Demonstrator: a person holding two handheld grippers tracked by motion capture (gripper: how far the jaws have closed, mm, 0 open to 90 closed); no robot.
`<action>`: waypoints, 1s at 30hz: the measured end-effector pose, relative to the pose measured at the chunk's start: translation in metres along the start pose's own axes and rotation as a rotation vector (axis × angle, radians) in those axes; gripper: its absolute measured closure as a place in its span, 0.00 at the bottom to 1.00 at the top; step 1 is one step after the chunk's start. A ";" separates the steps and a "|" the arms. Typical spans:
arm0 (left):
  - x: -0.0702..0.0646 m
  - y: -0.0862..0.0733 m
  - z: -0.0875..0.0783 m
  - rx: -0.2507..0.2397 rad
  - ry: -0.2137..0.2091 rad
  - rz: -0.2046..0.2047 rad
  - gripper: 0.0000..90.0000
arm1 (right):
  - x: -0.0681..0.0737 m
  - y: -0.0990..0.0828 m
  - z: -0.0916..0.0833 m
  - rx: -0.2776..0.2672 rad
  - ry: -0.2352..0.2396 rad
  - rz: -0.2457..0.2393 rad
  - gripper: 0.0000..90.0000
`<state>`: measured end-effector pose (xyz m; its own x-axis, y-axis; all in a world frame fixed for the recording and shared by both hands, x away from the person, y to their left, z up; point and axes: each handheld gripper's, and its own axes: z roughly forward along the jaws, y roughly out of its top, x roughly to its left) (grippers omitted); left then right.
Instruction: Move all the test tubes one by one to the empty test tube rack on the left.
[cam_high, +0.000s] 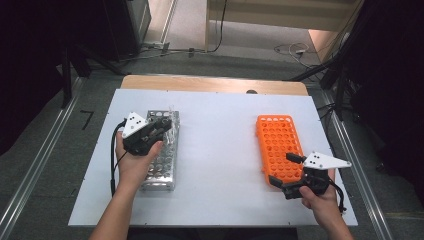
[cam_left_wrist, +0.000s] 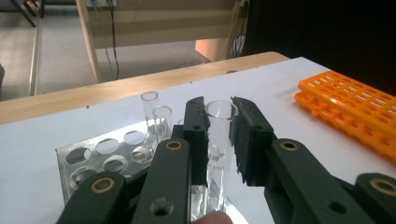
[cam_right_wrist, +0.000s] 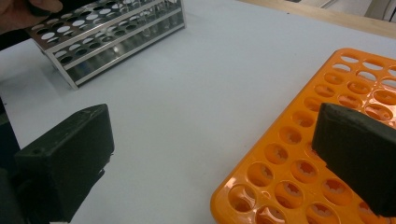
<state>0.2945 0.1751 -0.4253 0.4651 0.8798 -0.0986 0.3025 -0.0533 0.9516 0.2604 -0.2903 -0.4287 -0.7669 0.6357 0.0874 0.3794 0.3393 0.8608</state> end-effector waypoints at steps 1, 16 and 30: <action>0.000 -0.001 0.000 0.004 0.002 -0.002 0.84 | 0.000 0.000 0.000 -0.001 0.000 0.003 0.00; -0.004 -0.002 0.003 0.085 0.016 0.017 0.84 | -0.002 0.000 0.000 -0.002 0.001 0.002 0.00; -0.007 -0.004 0.006 0.132 0.026 0.037 0.84 | -0.003 0.000 -0.001 -0.003 -0.006 0.006 0.00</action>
<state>0.2949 0.1666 -0.4298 0.4568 0.8879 -0.0548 0.3934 -0.1464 0.9076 0.2624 -0.2929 -0.4288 -0.7619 0.6415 0.0894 0.3823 0.3339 0.8616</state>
